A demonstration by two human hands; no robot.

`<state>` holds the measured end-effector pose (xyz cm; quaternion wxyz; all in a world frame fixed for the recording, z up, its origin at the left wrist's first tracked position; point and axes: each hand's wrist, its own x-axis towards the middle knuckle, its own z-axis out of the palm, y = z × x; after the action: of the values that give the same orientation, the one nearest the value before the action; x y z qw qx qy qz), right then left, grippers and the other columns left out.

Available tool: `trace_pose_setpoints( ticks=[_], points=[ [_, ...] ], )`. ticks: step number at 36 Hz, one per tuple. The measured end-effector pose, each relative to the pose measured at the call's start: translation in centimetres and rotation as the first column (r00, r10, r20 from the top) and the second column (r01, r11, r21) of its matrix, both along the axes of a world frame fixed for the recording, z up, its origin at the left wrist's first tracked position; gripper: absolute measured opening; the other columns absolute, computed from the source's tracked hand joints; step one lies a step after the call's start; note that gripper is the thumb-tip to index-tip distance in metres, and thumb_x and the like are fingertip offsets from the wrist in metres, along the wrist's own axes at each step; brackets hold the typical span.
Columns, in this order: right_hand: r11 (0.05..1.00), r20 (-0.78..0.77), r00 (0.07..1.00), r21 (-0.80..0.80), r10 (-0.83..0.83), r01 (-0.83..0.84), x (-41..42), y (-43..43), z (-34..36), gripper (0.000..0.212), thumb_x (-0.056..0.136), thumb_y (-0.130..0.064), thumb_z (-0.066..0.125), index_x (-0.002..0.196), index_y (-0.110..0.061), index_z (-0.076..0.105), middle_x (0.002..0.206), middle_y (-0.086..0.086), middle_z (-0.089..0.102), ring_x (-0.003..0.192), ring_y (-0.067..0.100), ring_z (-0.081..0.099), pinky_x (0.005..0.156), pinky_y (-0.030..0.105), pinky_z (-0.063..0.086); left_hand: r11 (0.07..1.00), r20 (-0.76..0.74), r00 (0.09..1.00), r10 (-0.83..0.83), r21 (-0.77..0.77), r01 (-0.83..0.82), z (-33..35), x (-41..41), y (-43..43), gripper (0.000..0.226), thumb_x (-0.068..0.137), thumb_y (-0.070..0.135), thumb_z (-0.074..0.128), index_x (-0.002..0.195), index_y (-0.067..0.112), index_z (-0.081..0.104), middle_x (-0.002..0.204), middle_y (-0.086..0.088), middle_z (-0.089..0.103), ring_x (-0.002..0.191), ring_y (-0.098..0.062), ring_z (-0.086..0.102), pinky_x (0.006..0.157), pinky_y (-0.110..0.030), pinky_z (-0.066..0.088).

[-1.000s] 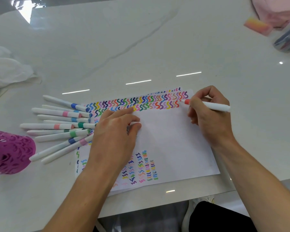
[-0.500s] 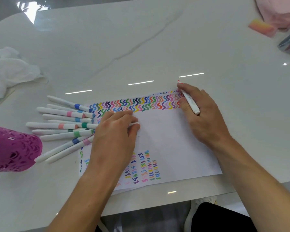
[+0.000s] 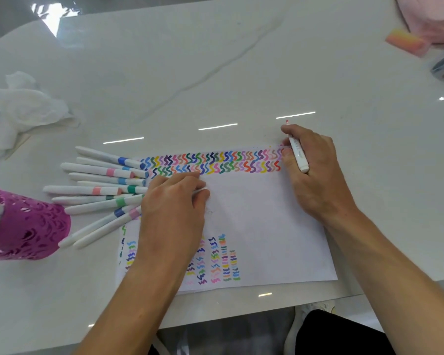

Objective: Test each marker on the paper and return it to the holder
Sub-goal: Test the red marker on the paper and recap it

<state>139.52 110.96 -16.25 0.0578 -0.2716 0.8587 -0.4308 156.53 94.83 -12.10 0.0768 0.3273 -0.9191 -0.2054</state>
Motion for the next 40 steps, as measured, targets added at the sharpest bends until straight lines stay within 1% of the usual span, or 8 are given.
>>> trace_pose_setpoints(
  ticks=[9,14,19,25,29,31,35,40],
  points=[
    [0.999,-0.043,0.999,0.045,-0.002,0.004,0.0,0.1,0.2,0.04,0.102,-0.009,0.06,0.141,-0.017,0.058,0.131,-0.001,0.063,0.125,0.015,0.043,0.106,0.02,0.033,0.998,-0.028,0.998,0.053,-0.014,-0.053,-0.3,0.0,0.3,0.015,0.091,0.021,0.073,0.103,0.016,0.079,0.115,0.004,0.074,0.108,-0.022,0.06,0.086,-0.012,0.024],
    [0.998,0.043,0.999,-0.052,-0.02,0.022,0.3,-0.1,1.3,0.036,0.104,-0.019,0.061,0.139,-0.026,0.061,0.134,-0.01,0.064,0.131,0.006,0.045,0.106,0.008,0.032,0.998,-0.061,0.998,0.035,-0.045,-0.038,-0.3,0.0,0.2,0.011,0.09,0.02,0.073,0.098,0.014,0.077,0.101,0.003,0.075,0.097,-0.022,0.061,0.078,-0.015,0.025],
    [0.978,0.094,0.995,-0.208,0.019,0.001,1.7,-0.7,2.9,0.03,0.104,-0.023,0.062,0.131,-0.033,0.069,0.124,-0.014,0.069,0.127,0.009,0.059,0.109,0.036,0.048,0.998,-0.141,0.99,0.027,-0.05,-0.035,0.2,0.0,0.4,0.012,0.092,0.026,0.07,0.099,0.02,0.077,0.097,0.007,0.073,0.093,-0.015,0.063,0.08,-0.014,0.031],
    [0.94,0.228,0.962,-0.335,0.152,-0.069,3.9,-1.8,4.1,0.016,0.101,-0.017,0.066,0.11,-0.023,0.077,0.098,-0.005,0.078,0.098,0.013,0.074,0.089,0.029,0.057,0.977,-0.245,0.964,0.103,0.208,-0.052,0.7,-0.1,0.6,0.01,0.095,0.039,0.064,0.101,0.038,0.073,0.085,0.025,0.067,0.082,0.006,0.06,0.069,-0.007,0.041],
    [0.897,0.317,0.925,-0.439,0.209,-0.052,4.7,-2.4,4.8,0.015,0.098,-0.014,0.063,0.101,-0.018,0.077,0.08,0.003,0.078,0.086,0.016,0.076,0.083,0.027,0.058,0.883,-0.303,0.94,0.155,0.468,0.005,0.8,-0.2,0.5,0.014,0.099,0.033,0.059,0.104,0.037,0.071,0.087,0.019,0.072,0.082,0.001,0.069,0.076,-0.024,0.056],
    [0.868,0.387,0.895,-0.497,0.222,0.0,4.9,-2.5,5.3,0.018,0.094,-0.016,0.06,0.101,-0.015,0.077,0.077,0.007,0.078,0.079,0.02,0.077,0.079,0.025,0.058,0.831,-0.332,0.926,0.178,0.555,0.039,0.9,-0.2,0.4,0.015,0.101,0.026,0.058,0.103,0.033,0.071,0.087,0.014,0.073,0.081,-0.003,0.07,0.074,-0.024,0.057],
    [0.848,0.447,0.86,-0.529,0.248,0.03,5.2,-2.7,5.7,0.018,0.092,-0.017,0.059,0.099,-0.012,0.075,0.087,0.009,0.081,0.087,0.025,0.079,0.087,0.038,0.062,0.714,-0.357,0.902,0.245,0.695,0.081,0.9,-0.1,0.1,0.018,0.102,0.019,0.057,0.101,0.026,0.072,0.089,0.008,0.074,0.079,-0.009,0.07,0.072,-0.02,0.057],
    [0.867,0.438,0.87,-0.498,0.227,0.025,5.3,-2.8,5.9,0.017,0.09,-0.018,0.059,0.094,-0.011,0.075,0.087,0.007,0.081,0.086,0.023,0.079,0.091,0.04,0.061,0.621,-0.356,0.887,0.294,0.777,0.106,0.7,0.0,-0.1,0.015,0.101,0.019,0.059,0.104,0.022,0.073,0.092,0.003,0.075,0.081,-0.012,0.07,0.078,-0.028,0.059]
  ],
)
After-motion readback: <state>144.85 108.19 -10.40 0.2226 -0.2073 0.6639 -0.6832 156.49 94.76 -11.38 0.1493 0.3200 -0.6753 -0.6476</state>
